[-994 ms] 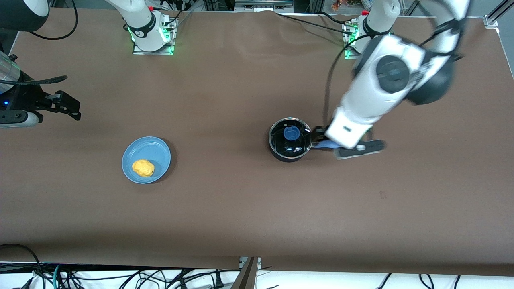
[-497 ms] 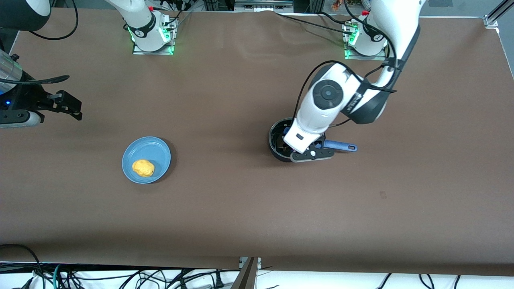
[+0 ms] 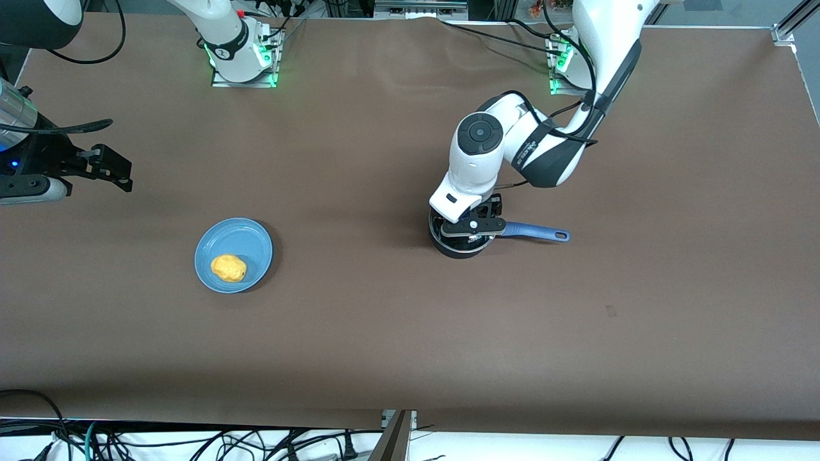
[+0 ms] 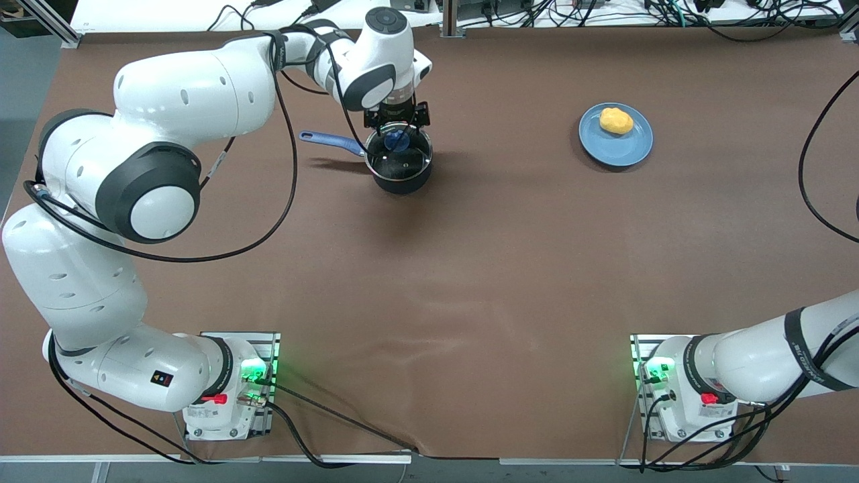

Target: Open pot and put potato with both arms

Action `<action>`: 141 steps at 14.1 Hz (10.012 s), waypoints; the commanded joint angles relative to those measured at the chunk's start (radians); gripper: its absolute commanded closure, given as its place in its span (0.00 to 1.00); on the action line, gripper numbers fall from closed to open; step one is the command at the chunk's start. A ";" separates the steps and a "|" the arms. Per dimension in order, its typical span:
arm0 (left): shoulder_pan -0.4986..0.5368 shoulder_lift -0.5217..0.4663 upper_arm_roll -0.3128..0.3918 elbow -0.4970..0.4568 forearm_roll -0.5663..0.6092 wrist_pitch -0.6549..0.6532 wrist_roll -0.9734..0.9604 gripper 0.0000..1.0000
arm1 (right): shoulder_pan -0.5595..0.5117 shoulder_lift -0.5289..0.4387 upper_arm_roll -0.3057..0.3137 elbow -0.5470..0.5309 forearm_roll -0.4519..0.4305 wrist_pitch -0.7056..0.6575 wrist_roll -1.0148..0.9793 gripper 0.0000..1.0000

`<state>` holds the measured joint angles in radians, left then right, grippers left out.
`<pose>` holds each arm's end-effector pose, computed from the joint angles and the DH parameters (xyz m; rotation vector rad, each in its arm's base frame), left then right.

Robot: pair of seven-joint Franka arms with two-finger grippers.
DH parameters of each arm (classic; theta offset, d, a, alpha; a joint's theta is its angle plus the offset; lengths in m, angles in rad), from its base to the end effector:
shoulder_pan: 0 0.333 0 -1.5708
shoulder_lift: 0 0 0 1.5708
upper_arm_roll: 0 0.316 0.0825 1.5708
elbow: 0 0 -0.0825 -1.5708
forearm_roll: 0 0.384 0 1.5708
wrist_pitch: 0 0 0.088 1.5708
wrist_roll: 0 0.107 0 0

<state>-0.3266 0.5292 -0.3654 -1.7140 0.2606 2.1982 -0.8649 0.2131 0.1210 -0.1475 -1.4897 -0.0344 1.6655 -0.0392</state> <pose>0.5349 -0.3995 0.2980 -3.1179 -0.1001 -0.0289 0.5990 0.0414 0.6027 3.0845 0.1677 0.0878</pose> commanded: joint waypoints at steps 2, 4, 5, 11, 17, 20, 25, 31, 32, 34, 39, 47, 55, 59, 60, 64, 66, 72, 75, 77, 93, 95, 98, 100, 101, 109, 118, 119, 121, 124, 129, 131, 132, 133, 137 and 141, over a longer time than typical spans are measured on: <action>0.006 -0.032 -0.009 -0.070 0.037 0.054 -0.023 0.00 | 0.003 -0.008 0.002 0.028 -0.015 -0.001 0.013 0.00; 0.006 -0.031 -0.010 -0.082 0.089 0.058 -0.025 0.00 | 0.003 -0.008 0.002 0.028 -0.016 -0.001 0.007 0.00; 0.006 -0.031 -0.010 -0.082 0.089 0.058 -0.023 0.00 | 0.003 -0.008 0.002 0.028 -0.016 -0.001 0.007 0.00; 0.008 -0.037 -0.023 -0.088 0.089 0.057 -0.023 0.39 | 0.002 -0.009 0.002 0.029 -0.015 -0.003 0.013 0.00; 0.008 -0.038 -0.023 -0.088 0.089 0.051 -0.013 0.46 | 0.003 -0.012 0.002 0.029 -0.010 -0.012 -0.001 0.00; 0.017 -0.061 -0.024 -0.087 0.089 0.041 -0.010 0.46 | 0.011 -0.008 0.009 0.020 -0.006 -0.071 -0.025 0.00; 0.052 -0.147 -0.039 -0.075 0.071 -0.041 0.051 0.47 | 0.003 0.089 0.008 0.003 0.008 -0.020 -0.027 0.00; 0.274 -0.277 0.038 -0.073 -0.046 -0.135 0.636 0.46 | 0.009 0.310 0.009 -0.061 0.004 0.169 -0.180 0.00; 0.293 -0.287 0.092 -0.073 -0.076 -0.141 0.759 0.46 | 0.012 0.353 0.009 -0.061 -0.001 0.204 -0.223 0.00; 0.310 -0.290 0.227 -0.072 -0.130 -0.137 1.008 0.46 | 0.028 0.429 0.011 -0.061 0.002 0.276 -0.283 0.00; 0.360 -0.204 0.449 -0.081 -0.221 -0.073 1.346 0.42 | 0.066 0.540 0.011 -0.061 -0.001 0.410 -0.366 0.00; 0.425 0.044 0.569 -0.096 -0.222 0.214 1.462 0.40 | 0.051 0.588 0.009 -0.158 0.002 0.615 -0.496 0.00; 0.439 0.037 0.571 -0.041 -0.225 0.140 1.430 0.00 | 0.057 0.552 0.009 -0.136 0.059 0.498 -0.409 0.86; 0.428 -0.043 0.504 0.161 -0.248 -0.264 1.234 0.00 | 0.081 0.532 0.061 0.024 0.125 0.256 -0.190 0.90; 0.426 -0.066 0.488 0.209 -0.250 -0.352 1.177 0.00 | 0.091 0.537 0.089 0.063 0.155 0.216 -0.100 0.90; 0.428 -0.175 0.412 0.324 -0.300 -0.599 0.919 0.00 | 0.170 0.565 0.216 0.136 0.194 0.246 0.340 0.90; 0.423 -0.237 0.399 0.339 -0.311 -0.659 0.851 0.00 | 0.238 0.603 0.270 0.183 0.211 0.319 0.608 0.89; 0.380 -0.325 0.389 0.327 -0.294 -0.730 0.757 0.00 | 0.454 0.733 0.316 0.276 0.301 0.761 1.126 0.85; 0.377 -0.324 0.338 0.329 -0.291 -0.735 0.756 0.00 | 0.476 0.756 0.315 0.299 0.301 0.780 1.157 0.72; 0.376 -0.311 0.335 0.336 -0.291 -0.736 0.759 0.00 | 0.500 0.756 0.313 0.293 0.297 0.781 1.162 0.30; 0.365 -0.307 0.335 0.344 -0.261 -0.736 0.765 0.00 | 0.179 0.566 0.275 0.293 0.205 0.259 0.657 0.00; 0.365 -0.307 0.335 0.346 -0.261 -0.736 0.764 0.00 | 0.082 0.552 0.275 0.293 0.202 0.197 0.485 0.00; 0.363 -0.307 0.335 0.346 -0.267 -0.736 0.765 0.00 | 0.012 0.552 0.223 0.289 0.182 0.149 0.284 0.00; 0.363 -0.307 0.335 0.346 -0.268 -0.736 0.764 0.00 | 0.011 0.554 0.172 0.244 0.136 0.177 0.219 0.00; 0.363 -0.307 0.335 0.346 -0.268 -0.736 0.764 0.00 | 0.009 0.562 0.171 0.217 0.105 0.216 0.211 0.00; 0.363 -0.307 0.336 0.346 -0.268 -0.736 0.764 0.00 | -0.069 0.666 0.163 0.155 -0.022 0.433 0.155 0.00; 0.363 -0.307 0.336 0.346 -0.268 -0.736 0.764 0.00 | -0.122 0.697 0.163 0.125 -0.033 0.448 0.073 0.00; 0.363 -0.307 0.336 0.346 -0.268 -0.736 0.764 0.00 | -0.127 0.694 0.163 0.117 -0.033 0.447 0.061 0.00; 0.365 -0.307 0.336 0.346 -0.270 -0.736 0.764 0.00 | -0.127 0.678 0.164 0.117 -0.032 0.392 0.068 0.00; 0.363 -0.307 0.336 0.346 -0.268 -0.736 0.764 0.00 | -0.120 0.648 0.166 0.118 -0.030 0.356 0.078 0.00; 0.363 -0.307 0.338 0.346 -0.270 -0.736 0.764 0.00 | -0.123 0.466 0.171 0.115 -0.015 0.141 0.073 0.00; 0.363 -0.307 0.338 0.346 -0.270 -0.736 0.764 0.00 | -0.126 0.341 0.166 0.115 0.008 0.013 0.073 0.00; 0.363 -0.307 0.338 0.346 -0.270 -0.736 0.764 0.00 | -0.127 0.280 0.164 0.115 0.022 -0.042 0.073 0.00; 0.363 -0.307 0.338 0.346 -0.270 -0.736 0.764 0.00 | -0.127 0.228 0.161 0.115 0.036 -0.085 0.070 0.00; 0.365 -0.307 0.338 0.346 -0.271 -0.736 0.765 0.00 | -0.129 0.070 0.160 0.054 0.060 -0.153 0.061 0.00; 0.365 -0.305 0.338 0.346 -0.271 -0.736 0.765 0.00 | -0.129 -0.066 0.157 -0.103 0.054 -0.104 0.047 0.00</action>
<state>0.0414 0.2195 -0.0293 -1.3823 -0.0192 1.4723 -0.1008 0.0934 0.1306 0.0092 -1.4907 0.0090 1.5267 0.0341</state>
